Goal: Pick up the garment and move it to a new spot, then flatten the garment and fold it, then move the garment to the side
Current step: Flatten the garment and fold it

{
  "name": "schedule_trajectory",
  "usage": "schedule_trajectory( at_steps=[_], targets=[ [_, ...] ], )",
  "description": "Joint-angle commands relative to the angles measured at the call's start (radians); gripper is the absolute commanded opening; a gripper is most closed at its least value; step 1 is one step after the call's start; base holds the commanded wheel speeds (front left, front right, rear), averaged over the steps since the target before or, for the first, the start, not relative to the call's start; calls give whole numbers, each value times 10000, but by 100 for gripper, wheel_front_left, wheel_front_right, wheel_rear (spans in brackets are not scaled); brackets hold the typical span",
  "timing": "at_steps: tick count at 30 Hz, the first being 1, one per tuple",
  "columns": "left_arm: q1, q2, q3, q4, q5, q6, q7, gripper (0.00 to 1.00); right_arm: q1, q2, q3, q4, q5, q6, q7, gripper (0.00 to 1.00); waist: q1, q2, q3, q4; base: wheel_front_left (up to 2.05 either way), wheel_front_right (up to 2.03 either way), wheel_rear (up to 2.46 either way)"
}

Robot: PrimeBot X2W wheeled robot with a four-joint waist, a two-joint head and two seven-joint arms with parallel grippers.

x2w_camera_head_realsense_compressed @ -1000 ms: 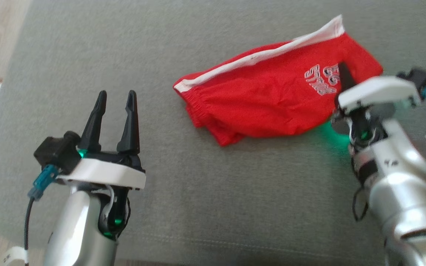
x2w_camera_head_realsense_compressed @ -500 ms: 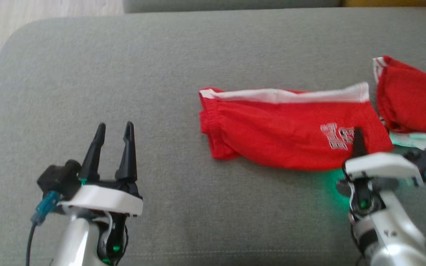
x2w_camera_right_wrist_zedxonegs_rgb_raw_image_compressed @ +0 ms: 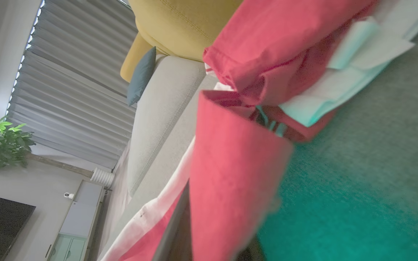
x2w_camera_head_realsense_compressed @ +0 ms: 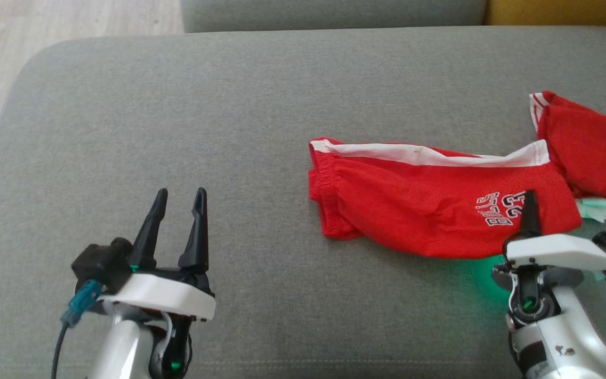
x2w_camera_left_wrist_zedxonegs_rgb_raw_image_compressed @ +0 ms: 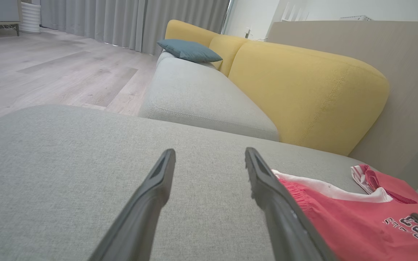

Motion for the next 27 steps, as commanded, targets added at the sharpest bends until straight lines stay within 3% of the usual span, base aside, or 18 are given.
schedule_trajectory(
  at_steps=[1, 8, 17, 27],
  targets=[
    [-197, 89, 239, -241, 55, 55, -61, 100, -513, 87, 159, -452, -147, 75, -109, 0, 0, -1, -53, 137, 0, 0, 0],
    [-118, 89, 242, -149, 52, 79, -61, 100, -846, 91, 636, -893, 59, 75, -24, 0, 0, -1, -241, 453, 0, 0, 0],
    [-47, 89, 182, -74, 67, 80, -61, 100, -886, 92, 3092, -1683, -485, 75, -144, 0, 0, -1, -431, 671, 0, 0, 0],
    [-27, 89, 59, 19, 90, 84, -61, 100, -1115, 92, 4972, -1261, -246, 75, -394, 0, 0, -1, -536, 954, 0, 0, 0]
  ],
)
